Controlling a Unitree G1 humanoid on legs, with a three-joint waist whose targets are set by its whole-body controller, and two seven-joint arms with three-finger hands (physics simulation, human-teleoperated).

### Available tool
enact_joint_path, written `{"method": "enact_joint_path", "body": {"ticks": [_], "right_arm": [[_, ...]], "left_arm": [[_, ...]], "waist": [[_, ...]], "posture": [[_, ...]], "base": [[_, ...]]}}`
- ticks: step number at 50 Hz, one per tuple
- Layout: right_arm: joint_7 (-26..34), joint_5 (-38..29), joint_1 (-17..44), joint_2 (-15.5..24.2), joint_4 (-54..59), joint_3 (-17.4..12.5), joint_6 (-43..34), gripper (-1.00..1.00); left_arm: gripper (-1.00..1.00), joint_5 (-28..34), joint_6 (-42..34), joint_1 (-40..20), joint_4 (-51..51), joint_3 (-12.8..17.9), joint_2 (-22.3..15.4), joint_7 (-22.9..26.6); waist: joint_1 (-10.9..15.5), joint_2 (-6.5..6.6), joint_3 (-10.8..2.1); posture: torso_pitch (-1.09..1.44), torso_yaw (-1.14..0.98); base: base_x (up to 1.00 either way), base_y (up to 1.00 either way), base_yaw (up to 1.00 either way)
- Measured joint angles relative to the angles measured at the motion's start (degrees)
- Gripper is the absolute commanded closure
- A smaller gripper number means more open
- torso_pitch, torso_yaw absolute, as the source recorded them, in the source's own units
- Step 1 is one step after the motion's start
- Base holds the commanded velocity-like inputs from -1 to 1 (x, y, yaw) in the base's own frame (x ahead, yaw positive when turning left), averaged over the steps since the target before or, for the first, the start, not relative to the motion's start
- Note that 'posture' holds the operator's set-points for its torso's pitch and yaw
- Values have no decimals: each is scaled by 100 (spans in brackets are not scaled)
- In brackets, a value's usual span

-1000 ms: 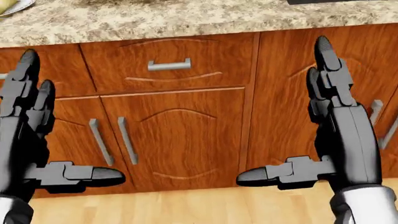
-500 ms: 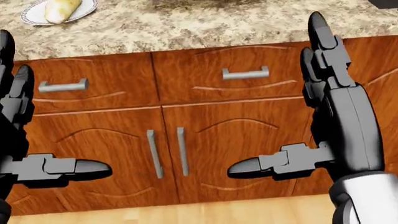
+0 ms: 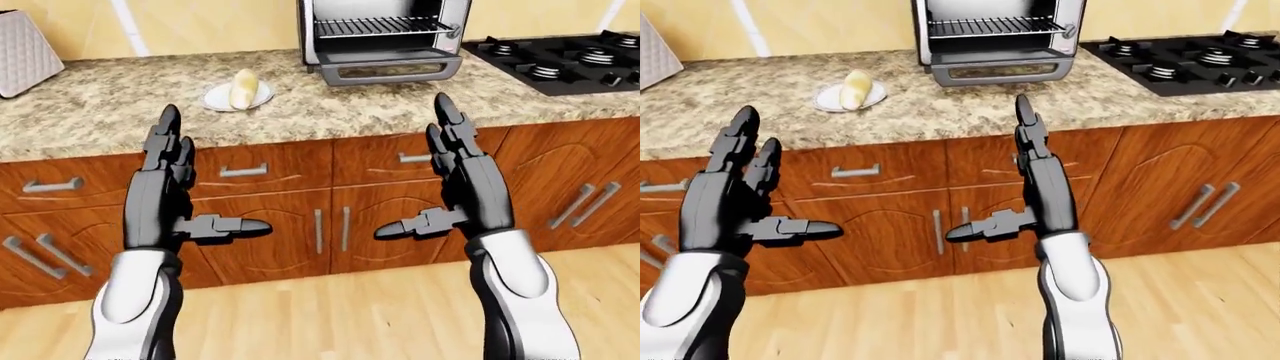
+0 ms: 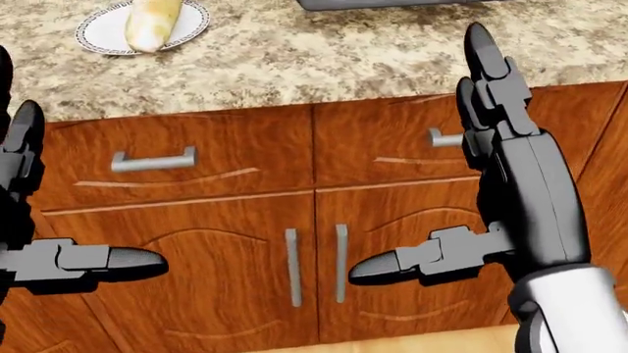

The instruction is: Place the baguette on the rack of the toaster oven.

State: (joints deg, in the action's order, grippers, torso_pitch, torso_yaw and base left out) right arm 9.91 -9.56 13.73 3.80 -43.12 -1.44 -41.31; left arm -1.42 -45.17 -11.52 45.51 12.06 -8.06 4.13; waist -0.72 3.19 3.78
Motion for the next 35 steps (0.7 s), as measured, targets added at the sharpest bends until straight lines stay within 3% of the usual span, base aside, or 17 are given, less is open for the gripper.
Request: {"method": "enact_joint_path", "body": {"ticks": [1, 3, 4, 7, 11, 19, 22, 27, 32, 33, 35], "right_arm": [[-10, -22, -44, -18, 37, 5, -13, -100], [-5, -19, -28, -33, 54, 14, -63, -100], [1, -12, 18, -26, 0, 22, -64, -100], [47, -4, 197, 16, -291, 68, -33, -100], [174, 63, 389, 16, -446, 121, -324, -100], [170, 181, 1727, 398, -343, -265, -1098, -100], [167, 222, 2209, 593, -88, -258, -1211, -100], [221, 291, 2858, 927, 418, -463, -1420, -100], [184, 317, 3232, 1011, 185, -526, -1694, -100], [138, 314, 3148, 947, -108, -488, -1724, -100], [117, 345, 3013, 889, -516, -350, -1765, -100]], "left_arm": [[-100, -10, -22, 5, -18, -34, -5, 11], [-100, -21, -75, -19, 23, -39, -10, 20], [-100, -22, -83, -42, 74, -14, -21, 19], [-100, -27, -145, -98, 300, 127, -73, 3], [-100, -55, -505, -226, 457, 395, -222, -36], [-100, -297, -1275, -1590, 367, 468, -862, -88], [-100, -385, -1418, -2094, 96, 406, -1070, -137], [-100, -617, -1410, -2788, -585, 287, -1279, -144], [-100, -843, -1477, -2675, -307, 356, -1208, -330], [-100, -895, -1462, -2549, -115, 404, -1189, -381], [-100, -972, -1484, -2426, 86, 506, -1220, -482]], "waist": [[-15, -92, -1], [-44, -253, -133], [-67, -231, -180], [-77, 37, -99], [127, 110, -72], [171, -361, 34], [259, -607, -58], [215, -343, -67], [18, -12, -17], [19, 28, -26], [83, -72, 6]], "posture": [[0, 0], [0, 0], [0, 0], [0, 0], [0, 0], [0, 0], [0, 0], [0, 0], [0, 0], [0, 0], [0, 0]], "base": [[22, 13, 0], [20, 10, 0], [22, 8, 0], [22, 8, 0], [4, 0, 0], [0, 0, 0], [0, 0, 0], [3, 0, 0], [34, 0, 0], [40, 0, 0], [43, 0, 0]]}}
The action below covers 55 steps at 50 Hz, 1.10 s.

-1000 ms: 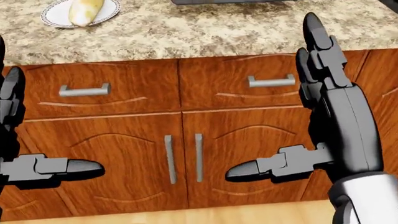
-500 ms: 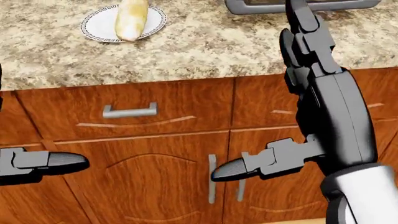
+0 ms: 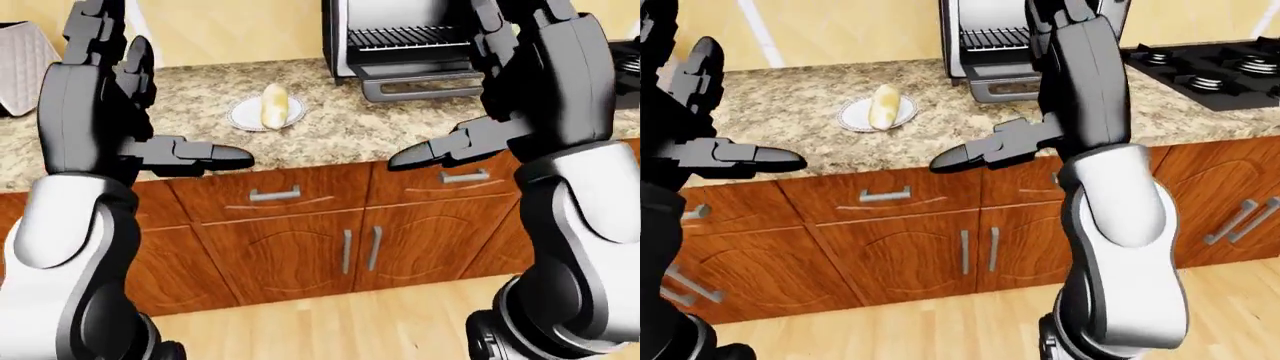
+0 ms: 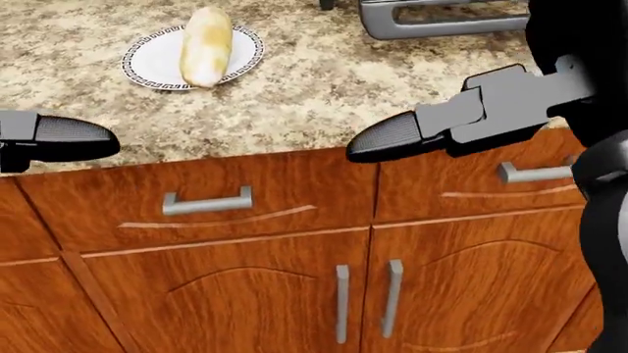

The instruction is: Place the baguette on the rack of the toaster oven.

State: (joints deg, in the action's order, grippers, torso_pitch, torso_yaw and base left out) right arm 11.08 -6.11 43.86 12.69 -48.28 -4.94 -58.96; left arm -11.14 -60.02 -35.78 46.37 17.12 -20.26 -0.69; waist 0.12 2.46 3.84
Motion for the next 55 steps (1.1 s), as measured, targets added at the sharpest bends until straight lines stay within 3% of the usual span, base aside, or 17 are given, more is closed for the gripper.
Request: {"method": "enact_joint_path", "body": {"ticks": [5, 8, 11, 13, 16, 22, 25, 26, 29, 37, 40, 42, 45, 51, 53, 55], "right_arm": [[22, 140, 37, -50, 211, 106, -26, -100], [-19, 130, -70, -47, 239, 27, 7, -100], [-63, 126, -51, -74, 256, 48, -9, -100], [-85, 120, -147, -87, 240, 44, 7, -100], [-125, 92, -194, -138, 304, 38, 4, -100], [-99, 78, -94, -111, 137, 113, 91, -100], [-85, 42, -109, -141, 192, 103, 74, -100], [-80, 42, -159, -198, 240, 135, 61, -100], [-28, 92, -205, -228, 331, 215, -18, -100], [-61, 95, -93, -215, 135, 202, 108, -100], [-30, 111, -101, -236, 211, 220, 145, -100], [-15, 91, -196, -193, 243, 221, 163, -100], [15, 16, -214, -169, 316, 174, 95, -100], [15, -70, -218, -175, 108, 64, 198, -100], [25, -53, -201, -187, 87, 99, 268, -100], [32, -25, -255, -207, 110, 111, 359, -100]], "left_arm": [[-100, -89, -63, 77, -12, 70, -34, -265], [-100, -176, -53, 143, 42, 39, -46, -300], [-100, -211, -77, 97, 9, 37, -60, -358], [-100, -259, -108, 173, 45, -50, 15, -368], [-100, -372, -160, 186, 16, -131, -3, -325], [-100, -361, -36, 165, 177, 32, -62, -391], [-100, -384, -49, 189, 137, 15, -75, -393], [-100, -386, -59, 242, 109, 30, -75, -396], [-100, -361, -131, 332, -3, 60, -69, -417], [-100, -359, 2, 317, 104, 119, -110, -423], [-100, -353, -11, 299, 69, 142, -137, -436], [-100, -364, -25, 362, 81, 101, -87, -434], [-100, -417, -107, 353, -17, 14, -79, -402], [-100, -448, 16, 299, 156, -20, -88, -366], [-100, -408, 54, 318, 189, 37, -95, -383], [-100, -374, 54, 324, 193, 73, -102, -397]], "waist": [[20, -22, -112], [98, -188, -81], [129, -462, -106], [37, -375, 16], [-25, -470, -12], [-49, -158, -88], [-8, 129, -124], [17, 71, -85], [65, 166, 14], [49, -193, 90], [111, -467, 12], [94, -344, 46], [21, -185, -62], [-10, -179, -195], [-18, -76, -156], [-16, 113, -161]], "posture": [[0, 0], [0, 0], [0, 0], [0, 0], [0, 0], [0, 0], [0, 0], [0, 0], [0, 0], [0, 0], [0, 0], [0, 0], [0, 0], [0, 0], [0, 0], [0, 0]], "base": [[45, 0, 0], [46, 0, 0], [48, 0, 0], [48, 0, 0], [48, 0, 0], [26, 8, 0], [17, 18, 0], [13, 17, 0], [4, 4, 0], [0, 0, 0], [0, 0, 0], [0, 0, 0], [0, 0, 10], [0, 0, 45], [0, 0, 53], [0, 0, 54]]}}
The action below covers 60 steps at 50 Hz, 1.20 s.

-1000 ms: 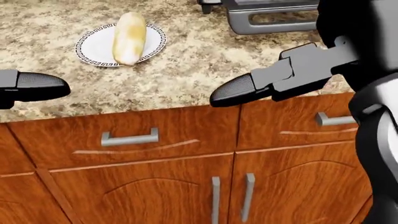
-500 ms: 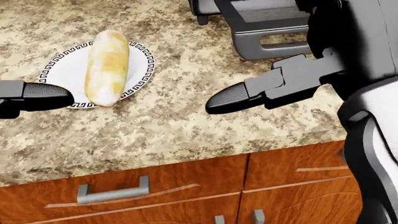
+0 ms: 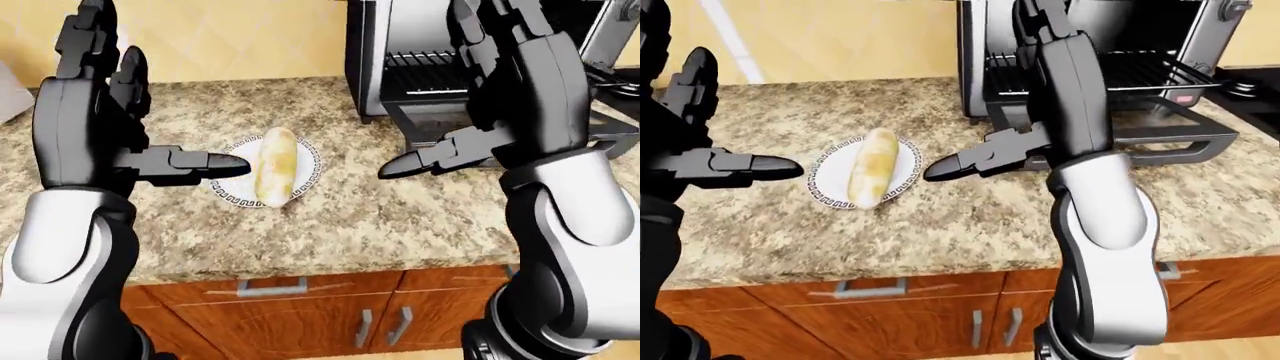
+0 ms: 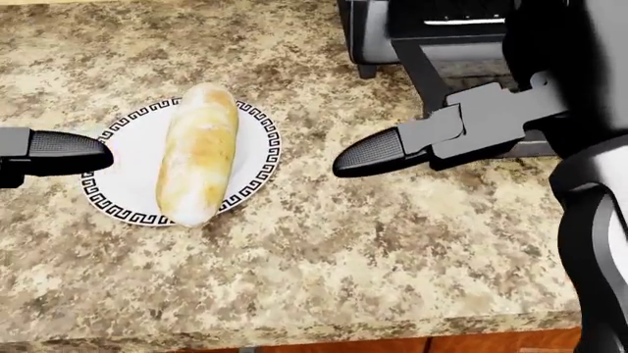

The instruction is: Place the baguette on the rack of the toaster oven.

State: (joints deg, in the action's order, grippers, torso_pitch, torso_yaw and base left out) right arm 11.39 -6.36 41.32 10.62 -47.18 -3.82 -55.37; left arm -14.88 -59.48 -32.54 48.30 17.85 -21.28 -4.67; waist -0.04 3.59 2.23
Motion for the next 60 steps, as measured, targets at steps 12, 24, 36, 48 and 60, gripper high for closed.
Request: {"method": "enact_joint_path", "body": {"ticks": [12, 24, 36, 48, 60], "right_arm": [[-70, -74, -150, -3, 143, 80, -79, -100], [63, -147, -90, -117, 70, 63, 68, -100], [456, -440, 333, 144, 475, 476, -204, -100], [2455, -1715, 2692, 67, 3005, 624, -145, -100], [3231, -1874, 4739, 160, 7214, 620, 2497, -100]], "left_arm": [[-100, 12, -115, 49, -99, -35, 23, 48], [-100, 57, -3, -14, -67, -3, -13, 30], [-100, 119, 30, 104, -143, 2, 24, 63], [-100, 104, 47, 177, -85, 68, 34, 101], [-100, -130, -51, 211, 15, 321, -92, 52]], "waist": [[8, -330, 92], [-21, -260, 15], [-60, -273, 86], [-111, -195, 161], [-159, -109, 146]], "posture": [[0, 0], [0, 0], [0, 0], [0, 0], [0, 0]], "base": [[0, 0, 0], [3, 0, 0], [0, 0, 0], [0, 0, 0], [0, 0, 0]]}}
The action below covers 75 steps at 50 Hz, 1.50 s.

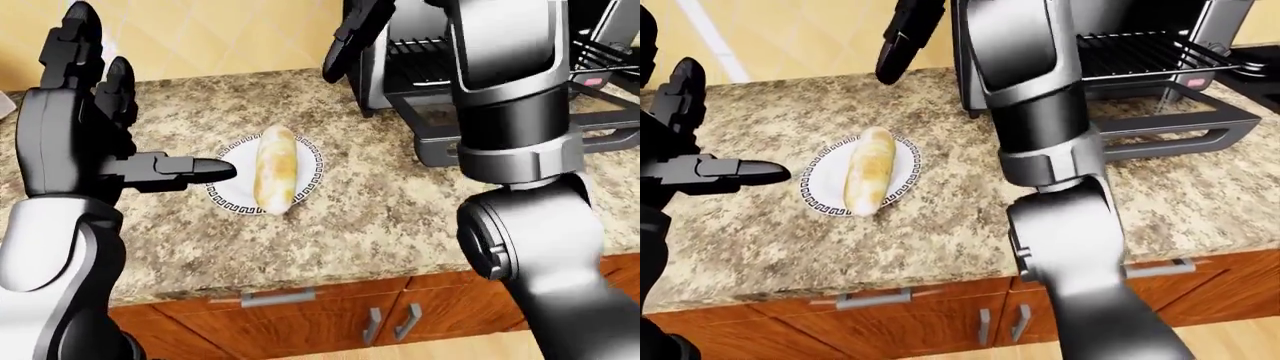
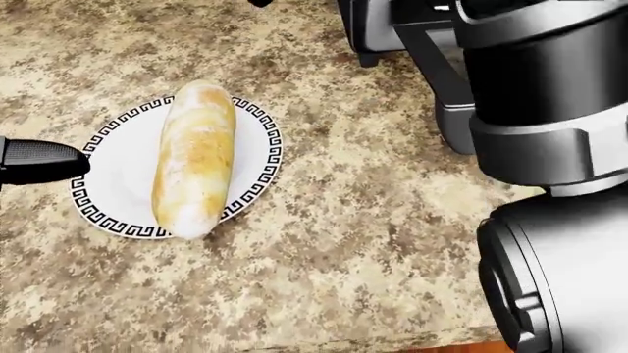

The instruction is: Place the baguette on the rack of the toaster oven.

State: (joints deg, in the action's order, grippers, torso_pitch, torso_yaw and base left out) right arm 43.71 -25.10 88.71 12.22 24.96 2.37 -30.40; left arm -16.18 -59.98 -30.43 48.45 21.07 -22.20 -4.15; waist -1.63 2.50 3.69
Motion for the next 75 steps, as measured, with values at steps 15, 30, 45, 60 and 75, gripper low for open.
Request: {"method": "enact_joint_path", "body": {"ticks": [15, 30, 45, 60, 75], "right_arm": [[329, -2190, 1015, 123, 4322, 312, 6524, -100], [465, -2582, 967, 15, 4714, 118, 8205, -100], [564, -2790, 906, -177, 5022, 23, 7822, -100], [100, -2871, 1042, -134, 5031, 67, 6907, -100], [35, -3148, 1111, -101, 5123, 56, 7102, -100]], "left_arm": [[-100, -399, -66, 55, 36, 276, 41, -184], [-100, -813, -71, 140, 43, 247, -85, -542], [-100, -1033, -88, 130, 37, 217, -232, -731], [-100, -962, 33, 233, 17, 137, -177, -729], [-100, -872, 25, 211, -11, 148, -156, -643]], "waist": [[-70, 111, 24], [113, 62, 24], [371, 27, 10], [828, -24, -56], [1398, 21, -104]], "posture": [[0, 1], [0, 9], [0, 16], [0, 24], [0, 31]], "base": [[0, 0, 0], [0, 0, 0], [0, 0, 0], [0, 0, 0], [0, 0, 0]]}}
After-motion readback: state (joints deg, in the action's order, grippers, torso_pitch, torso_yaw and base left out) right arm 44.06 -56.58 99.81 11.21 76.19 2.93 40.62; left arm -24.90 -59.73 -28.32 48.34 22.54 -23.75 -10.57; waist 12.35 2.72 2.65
